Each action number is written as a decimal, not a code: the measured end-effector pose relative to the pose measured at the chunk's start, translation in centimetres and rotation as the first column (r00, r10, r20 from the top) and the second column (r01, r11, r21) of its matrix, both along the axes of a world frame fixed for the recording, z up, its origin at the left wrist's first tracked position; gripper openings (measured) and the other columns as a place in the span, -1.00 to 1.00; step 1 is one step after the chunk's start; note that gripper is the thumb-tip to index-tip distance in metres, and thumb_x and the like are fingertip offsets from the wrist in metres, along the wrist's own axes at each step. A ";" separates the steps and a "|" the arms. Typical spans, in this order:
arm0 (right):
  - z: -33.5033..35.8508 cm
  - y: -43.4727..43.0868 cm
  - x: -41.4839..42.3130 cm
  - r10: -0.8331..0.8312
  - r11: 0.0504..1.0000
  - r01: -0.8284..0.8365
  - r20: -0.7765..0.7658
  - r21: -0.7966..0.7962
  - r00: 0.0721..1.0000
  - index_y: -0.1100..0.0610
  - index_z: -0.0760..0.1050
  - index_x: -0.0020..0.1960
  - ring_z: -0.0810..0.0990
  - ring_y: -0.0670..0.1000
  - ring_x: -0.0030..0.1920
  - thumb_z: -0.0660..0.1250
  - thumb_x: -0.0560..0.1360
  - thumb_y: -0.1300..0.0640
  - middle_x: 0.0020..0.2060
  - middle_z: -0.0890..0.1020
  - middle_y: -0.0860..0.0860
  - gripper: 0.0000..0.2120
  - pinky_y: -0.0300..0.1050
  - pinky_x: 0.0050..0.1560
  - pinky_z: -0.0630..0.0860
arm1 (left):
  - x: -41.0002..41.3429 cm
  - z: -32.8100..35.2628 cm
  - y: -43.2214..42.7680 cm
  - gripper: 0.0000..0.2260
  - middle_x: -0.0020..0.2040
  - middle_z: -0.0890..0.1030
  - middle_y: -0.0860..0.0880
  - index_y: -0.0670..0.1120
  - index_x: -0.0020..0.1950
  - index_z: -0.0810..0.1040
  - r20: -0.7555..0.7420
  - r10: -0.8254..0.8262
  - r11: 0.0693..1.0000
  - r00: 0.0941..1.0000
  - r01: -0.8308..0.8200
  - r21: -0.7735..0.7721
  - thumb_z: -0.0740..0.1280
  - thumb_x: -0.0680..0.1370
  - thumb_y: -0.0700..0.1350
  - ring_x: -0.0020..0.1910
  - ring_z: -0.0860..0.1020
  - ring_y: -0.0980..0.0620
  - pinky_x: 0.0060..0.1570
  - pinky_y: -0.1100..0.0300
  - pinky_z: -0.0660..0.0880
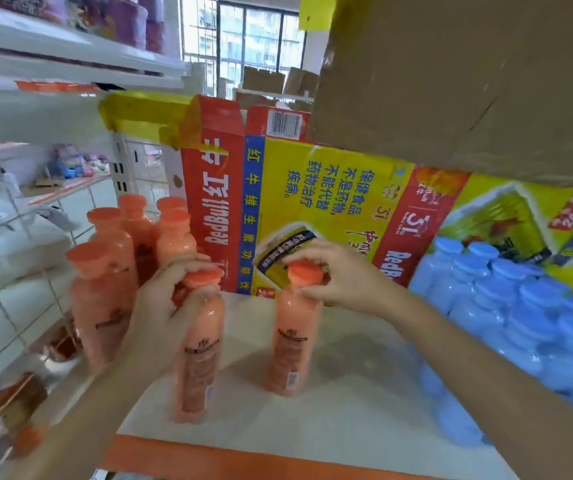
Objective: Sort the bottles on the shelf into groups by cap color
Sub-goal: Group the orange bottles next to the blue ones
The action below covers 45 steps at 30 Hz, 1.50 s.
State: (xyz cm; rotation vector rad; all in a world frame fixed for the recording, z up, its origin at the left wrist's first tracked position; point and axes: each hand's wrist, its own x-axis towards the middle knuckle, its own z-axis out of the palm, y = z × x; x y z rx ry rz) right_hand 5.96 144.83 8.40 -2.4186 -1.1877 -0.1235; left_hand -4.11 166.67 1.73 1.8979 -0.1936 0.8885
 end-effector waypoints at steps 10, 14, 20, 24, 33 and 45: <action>2.0 -8.0 3.8 -0.053 0.971 0.069 0.079 -0.229 0.996 0.05 0.55 0.10 0.45 -0.13 -0.04 0.49 0.33 0.09 0.02 0.58 -0.04 -0.65 -0.23 -0.02 0.37 | 6.6 0.2 -7.8 -0.80 0.08 0.55 0.16 0.09 -0.01 0.52 -0.041 -0.182 0.983 0.982 0.183 0.032 0.36 0.38 -0.04 0.10 0.48 0.28 0.06 0.44 0.39; 2.7 -10.1 5.9 -0.079 0.957 0.099 0.082 -0.272 0.993 0.04 0.54 0.10 0.50 -0.04 0.05 0.50 0.32 0.10 0.05 0.58 -0.03 -0.64 -0.23 -0.02 0.36 | 9.5 0.8 -10.2 -0.79 0.08 0.53 0.25 0.15 -0.01 0.50 -0.047 -0.200 0.975 0.979 0.204 0.090 0.36 0.37 0.02 0.10 0.49 0.25 0.06 0.42 0.38; 3.8 -11.2 9.1 -0.088 0.939 0.129 0.140 -0.318 0.986 0.04 0.52 0.09 0.50 -0.01 0.05 0.50 0.32 0.10 0.04 0.58 -0.01 -0.64 -0.14 0.02 0.40 | 13.1 1.9 -12.3 -0.79 0.00 0.52 0.35 0.10 -0.03 0.50 -0.033 -0.219 0.972 0.975 0.221 0.084 0.40 0.40 -0.13 0.07 0.46 0.33 0.06 0.41 0.40; 4.1 -11.1 10.7 -0.058 0.910 0.121 0.169 -0.397 0.984 0.06 0.50 0.11 0.51 0.03 0.07 0.50 0.30 0.10 0.05 0.56 0.01 -0.59 -0.02 0.06 0.45 | 15.1 2.0 -13.4 -0.75 -0.01 0.49 0.27 0.00 0.01 0.51 -0.063 -0.186 0.976 0.980 0.192 0.098 0.42 0.41 -0.26 0.03 0.46 0.36 0.06 0.42 0.40; 3.9 -11.6 13.2 0.061 0.854 0.028 0.155 -0.519 0.986 0.06 0.45 0.18 0.45 -0.03 0.13 0.49 0.32 0.13 0.11 0.51 -0.03 -0.54 -0.27 -0.04 0.26 | 17.8 1.2 -14.1 -0.71 0.04 0.51 0.15 0.11 0.01 0.43 -0.154 -0.263 0.956 0.952 0.279 0.091 0.36 0.47 -0.25 0.09 0.49 0.13 0.09 0.31 0.43; 2.4 -11.8 14.2 0.152 0.935 -0.150 -0.017 -0.321 0.988 0.13 0.50 0.04 0.42 -0.20 -0.04 0.47 0.32 0.24 -0.04 0.52 -0.09 -0.68 -0.44 -0.08 0.28 | 18.5 -0.2 -14.6 -0.62 -0.07 0.55 0.16 0.10 0.05 0.47 -0.154 -0.354 0.918 0.923 0.311 -0.245 0.37 0.28 0.17 -0.09 0.52 0.26 -0.07 0.40 0.45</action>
